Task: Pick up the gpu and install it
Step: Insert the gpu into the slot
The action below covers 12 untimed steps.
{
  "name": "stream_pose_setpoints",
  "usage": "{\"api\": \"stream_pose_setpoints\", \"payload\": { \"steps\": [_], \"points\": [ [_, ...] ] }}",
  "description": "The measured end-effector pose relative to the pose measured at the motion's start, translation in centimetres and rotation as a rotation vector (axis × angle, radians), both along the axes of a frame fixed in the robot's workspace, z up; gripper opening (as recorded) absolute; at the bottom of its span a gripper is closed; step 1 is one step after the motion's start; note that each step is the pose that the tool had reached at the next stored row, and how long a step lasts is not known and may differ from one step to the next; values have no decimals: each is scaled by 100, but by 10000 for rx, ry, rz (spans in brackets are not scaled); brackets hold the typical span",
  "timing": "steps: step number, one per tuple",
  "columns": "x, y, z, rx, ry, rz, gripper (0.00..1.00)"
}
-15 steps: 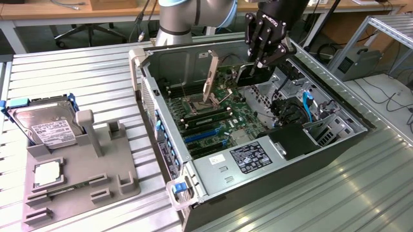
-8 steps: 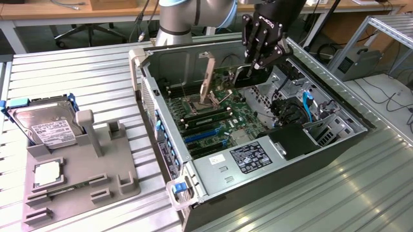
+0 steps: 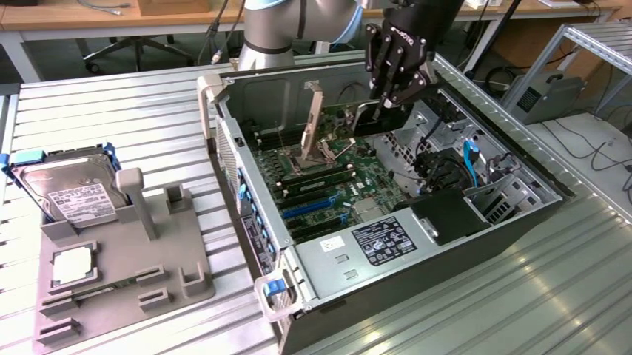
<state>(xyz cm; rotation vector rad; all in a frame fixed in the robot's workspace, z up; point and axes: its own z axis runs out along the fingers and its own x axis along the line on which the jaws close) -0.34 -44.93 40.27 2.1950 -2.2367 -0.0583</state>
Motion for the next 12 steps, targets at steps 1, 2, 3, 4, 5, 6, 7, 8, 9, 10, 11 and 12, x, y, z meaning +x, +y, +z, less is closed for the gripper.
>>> {"api": "stream_pose_setpoints", "payload": {
  "steps": [1, 2, 3, 4, 5, 6, 7, 8, 9, 10, 11, 12],
  "points": [
    [-10, 0, -2, 0, -1, 1, 27],
    [-22, 0, -5, 0, -2, 0, 27],
    [-32, 0, -8, 1, -4, 0, 27],
    [-50, 0, -12, 1, -7, 0, 27],
    [-61, 0, -14, 1, -9, 0, 27],
    [-71, 0, -17, 1, -11, 1, 27],
    [-81, 0, -20, 0, -12, 1, 27],
    [-89, 0, -22, 0, -13, 0, 27],
    [-103, 0, -26, 0, -13, 1, 27],
    [-111, 0, -31, 1, -15, 1, 27],
    [-119, 0, -35, 2, -17, 0, 27],
    [-131, 0, -41, 1, -21, 1, 27]
  ]
}}
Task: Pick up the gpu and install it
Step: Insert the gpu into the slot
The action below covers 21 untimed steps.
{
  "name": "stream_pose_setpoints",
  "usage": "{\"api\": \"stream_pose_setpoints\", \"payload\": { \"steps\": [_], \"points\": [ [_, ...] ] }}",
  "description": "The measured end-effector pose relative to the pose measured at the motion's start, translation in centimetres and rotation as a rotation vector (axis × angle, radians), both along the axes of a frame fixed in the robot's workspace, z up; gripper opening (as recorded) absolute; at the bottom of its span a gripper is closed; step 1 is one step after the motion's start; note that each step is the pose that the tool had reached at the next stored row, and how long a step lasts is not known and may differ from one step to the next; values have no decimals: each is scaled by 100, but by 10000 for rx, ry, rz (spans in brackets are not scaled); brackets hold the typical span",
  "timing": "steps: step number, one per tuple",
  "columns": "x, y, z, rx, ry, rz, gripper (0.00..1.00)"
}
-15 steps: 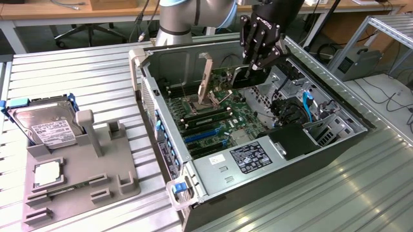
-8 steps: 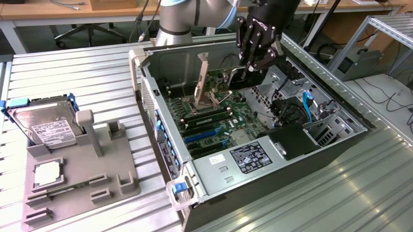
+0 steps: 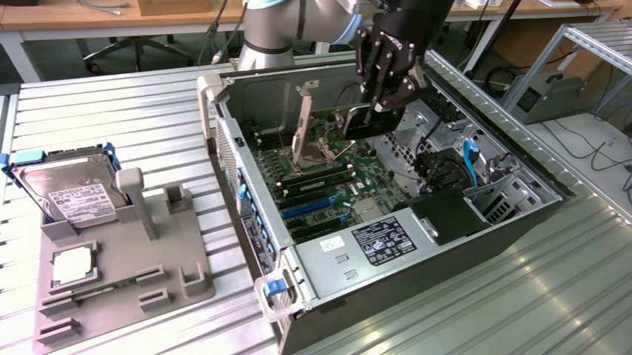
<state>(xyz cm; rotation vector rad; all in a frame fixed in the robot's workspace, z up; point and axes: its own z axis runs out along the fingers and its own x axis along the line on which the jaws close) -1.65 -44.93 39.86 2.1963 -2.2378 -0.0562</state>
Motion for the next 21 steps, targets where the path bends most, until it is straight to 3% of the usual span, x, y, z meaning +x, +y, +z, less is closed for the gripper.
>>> {"api": "stream_pose_setpoints", "payload": {
  "steps": [3, 10, 21],
  "points": [
    [-29, 0, -39, 0, -33, -1, 27],
    [-61, 0, -131, -1, -179, 2, 27],
    [-97, 0, -276, 0, -189, 2, 27]
  ]
}}
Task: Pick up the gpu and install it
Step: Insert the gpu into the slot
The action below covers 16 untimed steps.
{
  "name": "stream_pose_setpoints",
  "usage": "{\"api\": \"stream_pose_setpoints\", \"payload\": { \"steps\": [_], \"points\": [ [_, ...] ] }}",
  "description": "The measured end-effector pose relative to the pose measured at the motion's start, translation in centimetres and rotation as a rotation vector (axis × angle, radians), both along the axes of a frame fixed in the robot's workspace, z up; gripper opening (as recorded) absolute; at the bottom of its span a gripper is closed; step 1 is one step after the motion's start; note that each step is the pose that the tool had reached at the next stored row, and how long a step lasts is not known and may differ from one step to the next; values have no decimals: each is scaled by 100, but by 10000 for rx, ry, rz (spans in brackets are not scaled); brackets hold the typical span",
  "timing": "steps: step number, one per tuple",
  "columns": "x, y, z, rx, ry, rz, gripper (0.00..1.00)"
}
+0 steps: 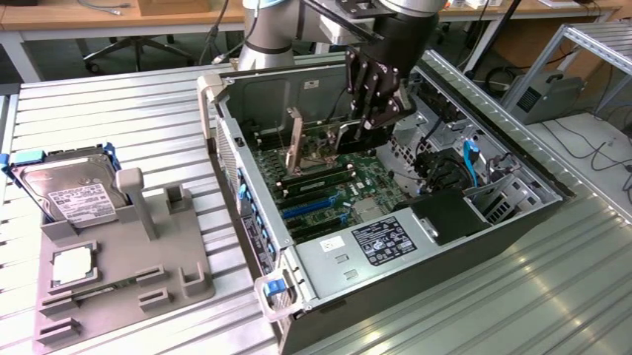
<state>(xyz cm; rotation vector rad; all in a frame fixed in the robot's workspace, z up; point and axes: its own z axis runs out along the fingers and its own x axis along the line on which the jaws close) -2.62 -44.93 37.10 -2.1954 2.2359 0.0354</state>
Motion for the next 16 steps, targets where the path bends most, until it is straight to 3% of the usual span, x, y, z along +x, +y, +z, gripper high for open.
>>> {"api": "stream_pose_setpoints", "payload": {
  "steps": [3, 6, 9, 11, 13, 16],
  "points": [
    [-10, 0, -47, 0, 0, 0, 27],
    [-28, 0, -171, -1, 1, 0, 27],
    [-29, 0, -174, 0, 0, 0, 27],
    [-28, -24, -175, 0, 0, -1, 27],
    [-28, -25, -271, 0, 1, 0, 27],
    [-28, -25, -333, -1, 1, 0, 27]
  ]
}}
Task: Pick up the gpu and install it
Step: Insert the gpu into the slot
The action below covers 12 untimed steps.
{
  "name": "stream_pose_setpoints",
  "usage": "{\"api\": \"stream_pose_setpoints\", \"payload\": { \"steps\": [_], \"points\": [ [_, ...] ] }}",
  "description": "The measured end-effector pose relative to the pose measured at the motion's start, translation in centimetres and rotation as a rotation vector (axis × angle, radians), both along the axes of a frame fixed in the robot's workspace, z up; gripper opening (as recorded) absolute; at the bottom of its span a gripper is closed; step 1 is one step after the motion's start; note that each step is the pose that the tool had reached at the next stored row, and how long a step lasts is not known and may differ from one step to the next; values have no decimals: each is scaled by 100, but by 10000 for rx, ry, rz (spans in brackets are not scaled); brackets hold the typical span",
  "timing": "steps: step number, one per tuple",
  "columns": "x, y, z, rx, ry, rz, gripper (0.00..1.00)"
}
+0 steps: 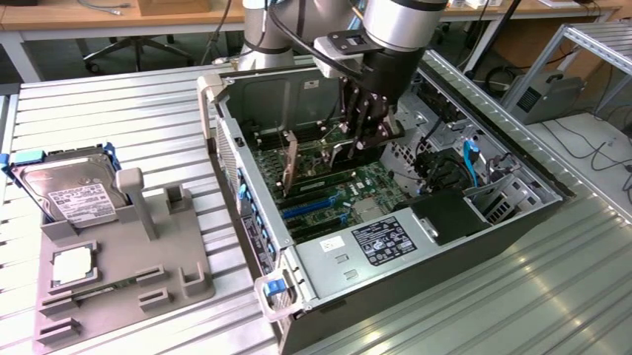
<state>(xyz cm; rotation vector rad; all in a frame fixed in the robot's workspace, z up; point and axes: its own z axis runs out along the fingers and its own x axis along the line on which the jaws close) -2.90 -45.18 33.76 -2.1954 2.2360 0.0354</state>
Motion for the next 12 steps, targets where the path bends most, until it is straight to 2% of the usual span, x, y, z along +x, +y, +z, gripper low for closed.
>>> {"api": "stream_pose_setpoints", "payload": {
  "steps": [2, 12],
  "points": [
    [0, 0, -77, -2, 1, 0, 27],
    [-25, 0, -142, 0, 0, 5, 27]
  ]
}}
